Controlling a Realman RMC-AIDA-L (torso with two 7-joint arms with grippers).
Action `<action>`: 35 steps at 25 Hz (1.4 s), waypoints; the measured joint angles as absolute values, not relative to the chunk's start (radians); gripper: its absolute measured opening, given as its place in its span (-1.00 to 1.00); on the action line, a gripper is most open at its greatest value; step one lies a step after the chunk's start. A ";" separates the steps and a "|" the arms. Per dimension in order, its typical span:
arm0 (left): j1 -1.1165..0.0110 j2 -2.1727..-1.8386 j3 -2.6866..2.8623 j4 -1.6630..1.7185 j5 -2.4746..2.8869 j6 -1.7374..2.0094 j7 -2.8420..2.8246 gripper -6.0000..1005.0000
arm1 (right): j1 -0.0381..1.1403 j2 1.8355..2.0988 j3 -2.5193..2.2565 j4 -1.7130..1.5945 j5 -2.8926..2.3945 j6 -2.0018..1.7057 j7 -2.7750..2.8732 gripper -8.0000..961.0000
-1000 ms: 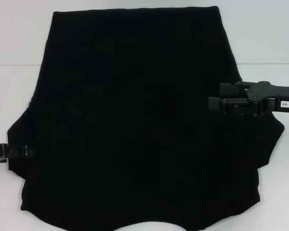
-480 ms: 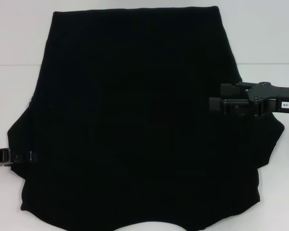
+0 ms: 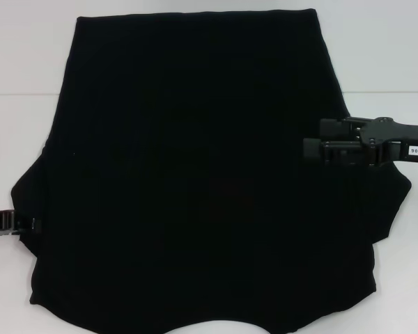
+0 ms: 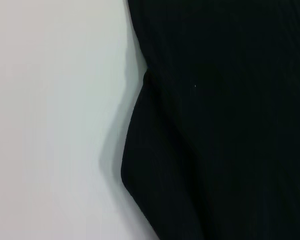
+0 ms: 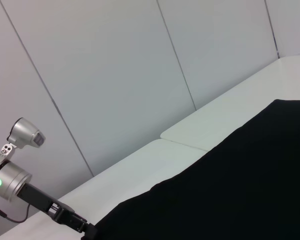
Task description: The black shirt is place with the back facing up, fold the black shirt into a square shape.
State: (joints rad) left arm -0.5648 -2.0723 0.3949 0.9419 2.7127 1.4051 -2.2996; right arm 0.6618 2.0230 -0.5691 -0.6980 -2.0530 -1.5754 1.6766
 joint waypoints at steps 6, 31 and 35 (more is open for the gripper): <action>-0.570 -2.071 0.397 0.942 2.713 1.402 -2.300 -0.11 | 0.662 2.023 -0.569 -0.698 -2.052 -1.575 1.677 0.84; -0.576 -2.054 0.319 0.977 2.777 1.312 -2.303 -0.99 | 0.671 2.044 -0.569 -0.694 -2.038 -1.558 1.673 0.84; -0.576 -2.053 0.318 0.979 2.777 1.297 -2.303 -0.99 | 0.672 2.046 -0.569 -0.692 -2.038 -1.553 1.672 0.84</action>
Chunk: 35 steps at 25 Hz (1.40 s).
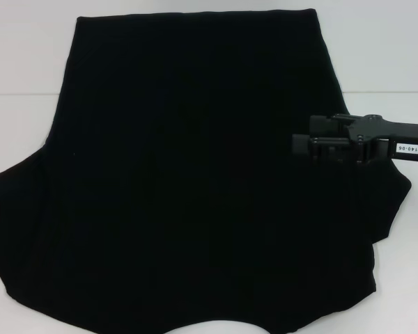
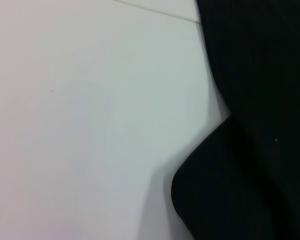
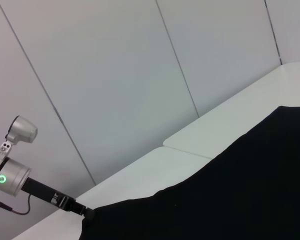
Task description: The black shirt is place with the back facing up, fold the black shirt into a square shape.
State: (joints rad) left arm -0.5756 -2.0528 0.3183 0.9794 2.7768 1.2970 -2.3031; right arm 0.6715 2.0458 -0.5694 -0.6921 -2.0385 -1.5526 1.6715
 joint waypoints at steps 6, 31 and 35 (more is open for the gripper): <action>-0.568 -2.053 0.306 0.987 2.777 1.288 -2.311 -0.99 | 0.669 2.050 -0.569 -0.690 -2.038 -1.552 1.671 0.84; -0.522 -2.059 0.207 1.027 2.767 1.299 -2.319 -0.99 | 0.672 2.060 -0.570 -0.689 -2.039 -1.534 1.667 0.84; -0.517 -2.060 0.202 1.033 2.767 1.302 -2.319 -0.99 | 0.672 2.060 -0.571 -0.689 -2.039 -1.529 1.667 0.84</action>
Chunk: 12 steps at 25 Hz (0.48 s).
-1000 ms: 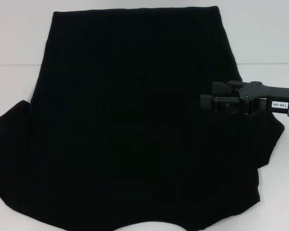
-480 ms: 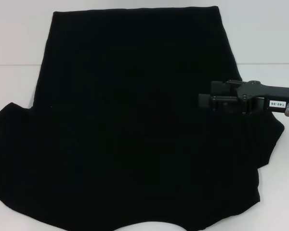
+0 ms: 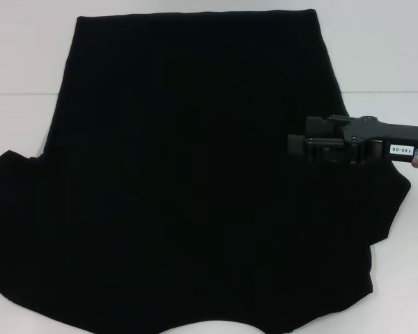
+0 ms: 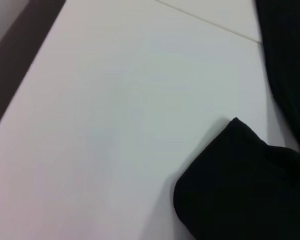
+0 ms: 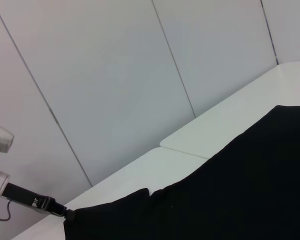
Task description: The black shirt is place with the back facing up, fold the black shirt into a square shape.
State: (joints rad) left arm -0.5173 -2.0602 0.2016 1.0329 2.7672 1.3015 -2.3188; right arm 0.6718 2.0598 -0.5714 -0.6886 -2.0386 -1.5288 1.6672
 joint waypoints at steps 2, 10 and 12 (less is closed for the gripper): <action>-0.517 -2.060 0.201 1.034 2.765 1.306 -2.319 -0.98 | 0.672 2.060 -0.573 -0.689 -2.039 -1.528 1.667 0.84; -0.522 -2.057 0.201 1.026 2.590 1.424 -2.241 -0.88 | 0.672 2.060 -0.574 -0.689 -2.039 -1.526 1.667 0.84; -0.529 -2.056 0.211 1.005 2.498 1.478 -2.193 -0.85 | 0.672 2.061 -0.576 -0.689 -2.039 -1.526 1.666 0.84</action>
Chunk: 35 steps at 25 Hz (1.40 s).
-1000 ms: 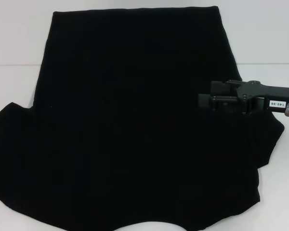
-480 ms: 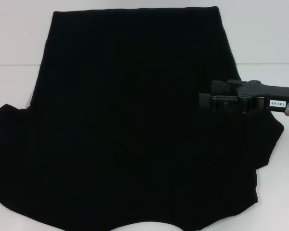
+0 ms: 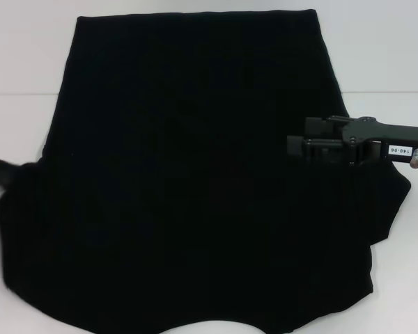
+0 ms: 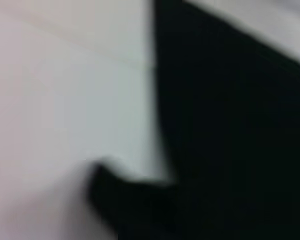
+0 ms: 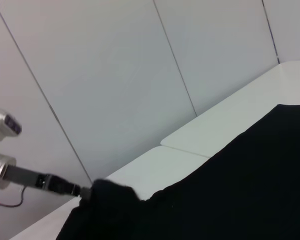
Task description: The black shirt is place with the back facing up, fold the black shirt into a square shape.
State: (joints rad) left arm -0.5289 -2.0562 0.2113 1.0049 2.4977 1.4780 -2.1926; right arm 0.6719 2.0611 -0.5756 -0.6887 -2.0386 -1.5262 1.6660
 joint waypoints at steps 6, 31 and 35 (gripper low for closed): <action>-0.609 -2.059 0.342 0.834 2.370 1.520 -2.067 -0.78 | 0.667 2.066 -0.577 -0.689 -2.039 -1.525 1.652 0.84; -0.620 -2.076 0.329 0.720 2.348 1.180 -2.102 0.61 | 0.645 2.052 -0.566 -0.690 -2.000 -1.525 1.660 0.84; -0.629 -2.081 0.337 0.687 2.350 1.117 -2.098 0.75 | 0.650 2.053 -0.566 -0.689 -2.000 -1.525 1.661 0.84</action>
